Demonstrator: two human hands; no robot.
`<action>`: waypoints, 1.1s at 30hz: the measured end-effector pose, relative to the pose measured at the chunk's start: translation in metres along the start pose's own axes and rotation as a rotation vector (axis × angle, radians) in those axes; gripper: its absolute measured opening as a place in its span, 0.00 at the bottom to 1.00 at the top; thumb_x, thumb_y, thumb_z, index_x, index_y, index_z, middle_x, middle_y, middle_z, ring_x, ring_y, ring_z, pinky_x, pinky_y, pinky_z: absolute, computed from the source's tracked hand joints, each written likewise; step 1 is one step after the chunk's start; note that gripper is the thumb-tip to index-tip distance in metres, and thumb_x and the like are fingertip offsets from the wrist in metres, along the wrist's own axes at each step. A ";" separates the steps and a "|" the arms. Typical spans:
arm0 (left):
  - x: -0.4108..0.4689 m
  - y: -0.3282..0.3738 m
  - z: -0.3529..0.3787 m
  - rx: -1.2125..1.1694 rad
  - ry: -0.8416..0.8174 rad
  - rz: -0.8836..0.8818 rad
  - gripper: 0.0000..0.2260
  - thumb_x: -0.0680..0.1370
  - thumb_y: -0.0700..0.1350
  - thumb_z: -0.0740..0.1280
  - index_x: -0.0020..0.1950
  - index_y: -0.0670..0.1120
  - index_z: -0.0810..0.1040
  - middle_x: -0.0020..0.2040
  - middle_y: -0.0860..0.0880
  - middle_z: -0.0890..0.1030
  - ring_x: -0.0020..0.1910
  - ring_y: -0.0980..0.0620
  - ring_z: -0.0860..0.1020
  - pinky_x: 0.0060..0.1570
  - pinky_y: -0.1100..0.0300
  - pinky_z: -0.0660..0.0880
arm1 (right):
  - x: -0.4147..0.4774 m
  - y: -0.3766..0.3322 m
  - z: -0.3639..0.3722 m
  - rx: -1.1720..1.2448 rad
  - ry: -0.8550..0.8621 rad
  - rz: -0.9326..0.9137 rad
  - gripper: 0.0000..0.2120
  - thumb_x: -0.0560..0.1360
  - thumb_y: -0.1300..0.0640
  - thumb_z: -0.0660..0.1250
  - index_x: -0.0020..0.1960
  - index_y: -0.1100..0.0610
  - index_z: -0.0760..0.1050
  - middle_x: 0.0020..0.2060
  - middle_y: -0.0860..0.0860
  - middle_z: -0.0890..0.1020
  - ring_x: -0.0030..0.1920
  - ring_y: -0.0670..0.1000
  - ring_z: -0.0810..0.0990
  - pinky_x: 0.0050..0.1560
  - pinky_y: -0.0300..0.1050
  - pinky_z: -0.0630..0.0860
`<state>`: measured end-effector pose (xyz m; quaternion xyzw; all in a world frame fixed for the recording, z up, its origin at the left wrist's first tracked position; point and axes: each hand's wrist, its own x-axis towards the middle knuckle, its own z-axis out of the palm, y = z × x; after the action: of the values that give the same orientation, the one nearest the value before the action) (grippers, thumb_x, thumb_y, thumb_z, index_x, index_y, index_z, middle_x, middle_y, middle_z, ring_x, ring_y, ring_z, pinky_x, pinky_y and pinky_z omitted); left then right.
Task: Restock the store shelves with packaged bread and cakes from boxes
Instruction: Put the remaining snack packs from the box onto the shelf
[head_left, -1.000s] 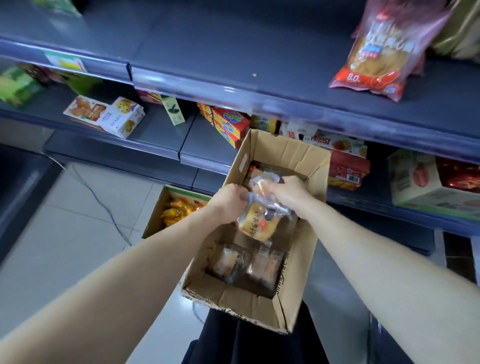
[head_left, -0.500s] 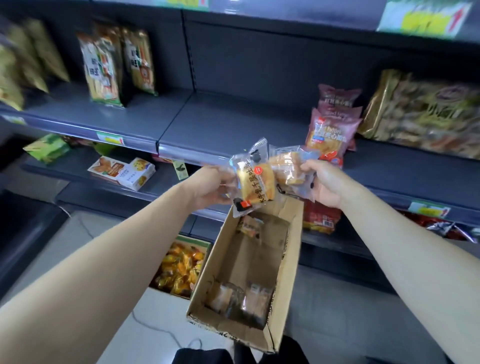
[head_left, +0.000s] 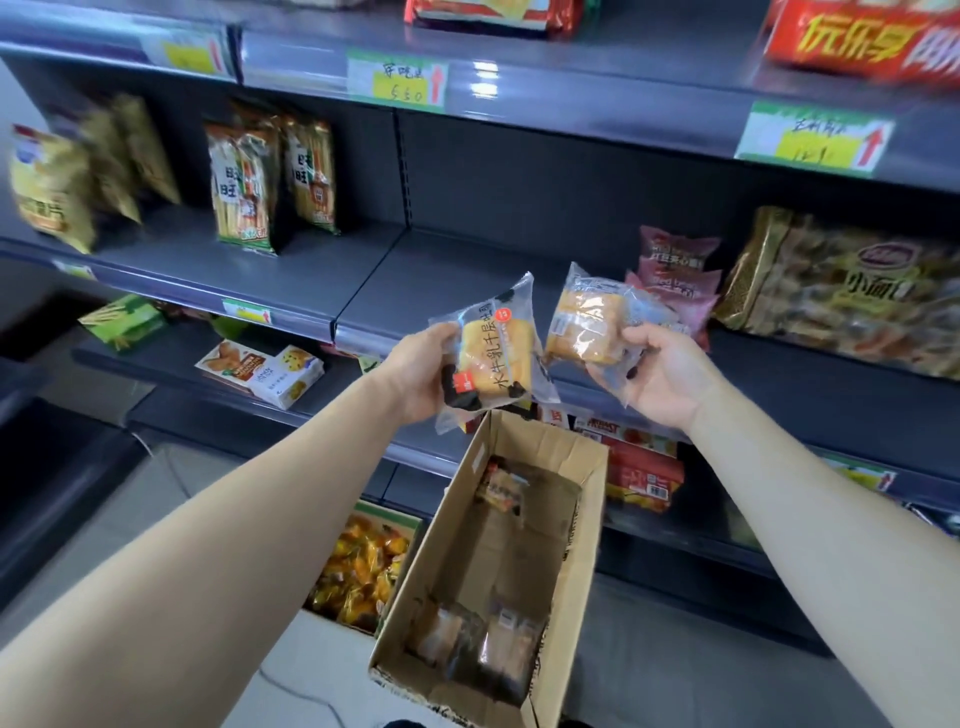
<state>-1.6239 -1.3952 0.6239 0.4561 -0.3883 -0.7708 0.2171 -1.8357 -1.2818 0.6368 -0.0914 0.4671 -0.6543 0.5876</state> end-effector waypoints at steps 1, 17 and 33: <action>0.001 0.001 0.000 0.003 0.005 -0.001 0.14 0.82 0.51 0.55 0.59 0.44 0.74 0.46 0.44 0.83 0.35 0.49 0.84 0.32 0.57 0.80 | 0.002 0.000 0.000 0.011 -0.016 0.005 0.13 0.78 0.65 0.58 0.50 0.58 0.81 0.62 0.53 0.76 0.63 0.53 0.75 0.43 0.46 0.83; 0.027 0.010 0.008 0.012 -0.222 -0.002 0.08 0.78 0.39 0.61 0.56 0.41 0.75 0.49 0.40 0.83 0.45 0.43 0.84 0.44 0.51 0.81 | 0.051 0.005 0.025 -0.427 -0.188 -0.067 0.18 0.76 0.66 0.64 0.64 0.55 0.71 0.63 0.56 0.74 0.57 0.53 0.75 0.53 0.47 0.75; 0.071 0.023 0.016 0.066 -0.034 0.129 0.04 0.78 0.37 0.62 0.48 0.44 0.75 0.43 0.42 0.83 0.38 0.45 0.82 0.37 0.53 0.81 | 0.103 -0.032 0.028 -0.372 -0.167 0.040 0.08 0.74 0.67 0.66 0.42 0.57 0.69 0.37 0.58 0.79 0.35 0.54 0.80 0.45 0.56 0.78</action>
<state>-1.6736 -1.4518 0.6091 0.4239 -0.4459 -0.7495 0.2446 -1.8690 -1.3876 0.6307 -0.2431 0.5313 -0.5349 0.6103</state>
